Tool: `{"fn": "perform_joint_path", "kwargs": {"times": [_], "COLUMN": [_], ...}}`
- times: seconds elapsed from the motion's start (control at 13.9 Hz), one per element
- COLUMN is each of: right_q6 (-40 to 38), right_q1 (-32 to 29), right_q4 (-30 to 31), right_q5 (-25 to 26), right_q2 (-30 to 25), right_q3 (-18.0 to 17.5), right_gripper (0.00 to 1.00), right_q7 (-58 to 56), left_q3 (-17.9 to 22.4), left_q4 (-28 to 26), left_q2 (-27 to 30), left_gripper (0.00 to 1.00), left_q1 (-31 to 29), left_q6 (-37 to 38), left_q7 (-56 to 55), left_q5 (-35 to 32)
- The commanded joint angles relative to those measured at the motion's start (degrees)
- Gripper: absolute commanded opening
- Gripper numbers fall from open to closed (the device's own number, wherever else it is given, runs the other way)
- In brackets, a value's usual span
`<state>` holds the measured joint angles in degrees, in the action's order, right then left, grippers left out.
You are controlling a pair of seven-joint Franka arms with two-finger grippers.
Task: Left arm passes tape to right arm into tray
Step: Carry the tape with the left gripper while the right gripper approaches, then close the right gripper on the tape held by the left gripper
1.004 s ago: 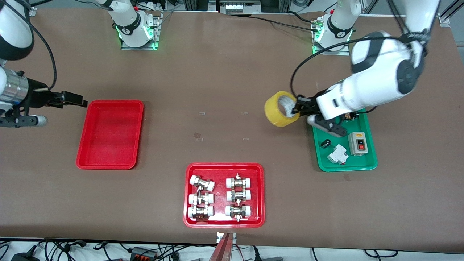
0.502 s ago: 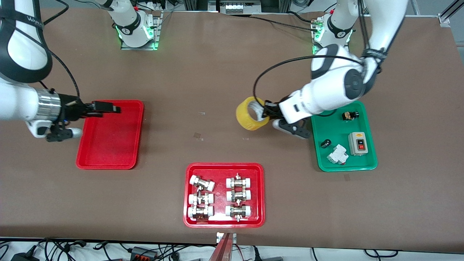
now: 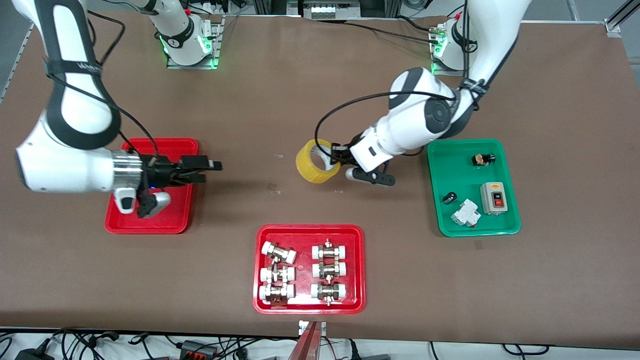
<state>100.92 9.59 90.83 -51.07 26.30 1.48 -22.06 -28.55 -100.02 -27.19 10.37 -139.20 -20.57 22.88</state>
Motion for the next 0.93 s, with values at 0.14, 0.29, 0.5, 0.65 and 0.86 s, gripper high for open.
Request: {"fn": "perform_joint_path", "kwargs": {"times": [0.14, 0.29, 0.5, 0.65, 0.86], "right_q6": [5.1, 5.3, 6.3, 7.0, 7.4], "right_q1": [4.8, 7.0, 9.5, 9.7, 10.7], "right_q4": [-2.6, -2.6, -2.6, -2.6, -2.6], "right_q5": [-5.0, -5.1, -4.8, -4.5, -4.8], "right_q2": [4.5, 4.9, 5.5, 6.3, 6.7], "right_q3": [0.4, 0.4, 0.4, 0.4, 0.4], "right_gripper": [1.0, 1.0, 1.0, 1.0, 1.0], "right_q7": [-3.8, -3.7, -3.9, -4.8, -5.2], "left_q3": [0.3, 0.6, 0.8, 0.9, 1.0], "left_q4": [1.9, 2.2, 6.3, 6.5, 6.6], "left_q2": [-3.9, -5.4, -8.0, -8.3, -8.4], "left_gripper": [0.0, 0.0, 0.0, 0.0, 0.0], "left_q1": [4.1, 5.2, 5.5, 5.7, 5.7], "left_q6": [-9.0, -9.2, -9.1, -9.1, -9.2], "left_q7": [-1.8, -1.8, -2.0, -1.9, -1.8], "left_q5": [0.5, -2.2, -4.4, -4.4, -4.5]}}
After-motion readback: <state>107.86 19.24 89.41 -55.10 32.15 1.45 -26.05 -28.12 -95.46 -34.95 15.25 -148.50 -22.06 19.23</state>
